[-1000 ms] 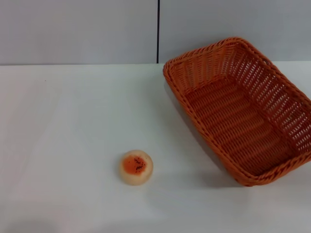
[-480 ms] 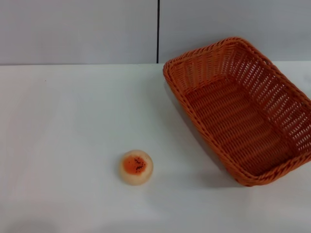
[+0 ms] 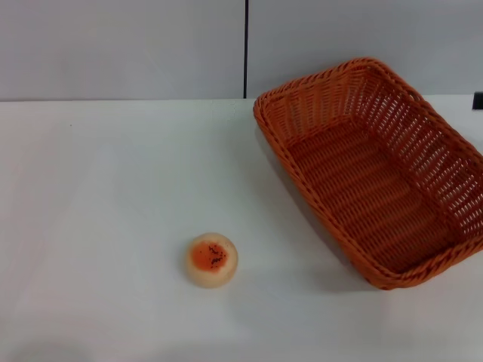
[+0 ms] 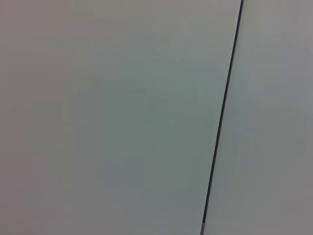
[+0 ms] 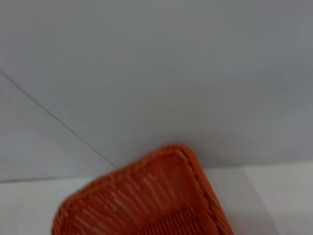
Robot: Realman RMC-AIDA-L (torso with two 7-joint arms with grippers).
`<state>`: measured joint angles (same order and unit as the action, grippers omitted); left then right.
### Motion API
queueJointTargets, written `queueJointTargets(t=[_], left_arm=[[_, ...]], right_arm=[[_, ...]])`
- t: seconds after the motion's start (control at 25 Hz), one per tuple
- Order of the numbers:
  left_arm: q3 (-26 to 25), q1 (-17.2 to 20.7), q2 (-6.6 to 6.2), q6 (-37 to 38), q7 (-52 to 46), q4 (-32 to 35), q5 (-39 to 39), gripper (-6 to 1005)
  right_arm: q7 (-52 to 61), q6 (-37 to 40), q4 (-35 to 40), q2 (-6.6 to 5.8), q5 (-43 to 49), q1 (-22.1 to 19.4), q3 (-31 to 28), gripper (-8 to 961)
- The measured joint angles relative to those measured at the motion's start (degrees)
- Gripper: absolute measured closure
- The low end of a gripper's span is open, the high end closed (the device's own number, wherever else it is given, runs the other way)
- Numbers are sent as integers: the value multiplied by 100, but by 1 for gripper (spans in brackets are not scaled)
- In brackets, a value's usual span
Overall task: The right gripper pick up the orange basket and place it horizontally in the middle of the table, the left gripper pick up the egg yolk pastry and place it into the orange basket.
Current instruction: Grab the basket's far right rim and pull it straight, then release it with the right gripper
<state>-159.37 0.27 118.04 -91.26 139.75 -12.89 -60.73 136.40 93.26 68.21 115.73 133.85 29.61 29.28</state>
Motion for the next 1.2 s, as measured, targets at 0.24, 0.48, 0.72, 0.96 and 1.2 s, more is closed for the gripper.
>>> queueJointTargets(t=[0.24, 0.48, 0.72, 0.96, 1.2], left_arm=[[-46, 22, 0, -11, 0, 19, 0, 159], [-54, 36, -2, -51, 0, 18, 10, 159], [-58, 40, 14, -66, 0, 15, 9, 160], [-59, 43, 17, -92, 0, 19, 9, 160], [-59, 58, 17, -155, -3, 28, 20, 161]], right_arm=[[261, -165, -127, 18, 409, 124, 246, 218], [105, -694, -764, 24, 427, 159, 476, 224], [-225, -1099, -1375, 53, 420, 265, 645, 230], [-231, -1115, -1279, 50, 407, 335, 744, 237], [-229, -1245, -1563, 31, 506, 457, 754, 243]])
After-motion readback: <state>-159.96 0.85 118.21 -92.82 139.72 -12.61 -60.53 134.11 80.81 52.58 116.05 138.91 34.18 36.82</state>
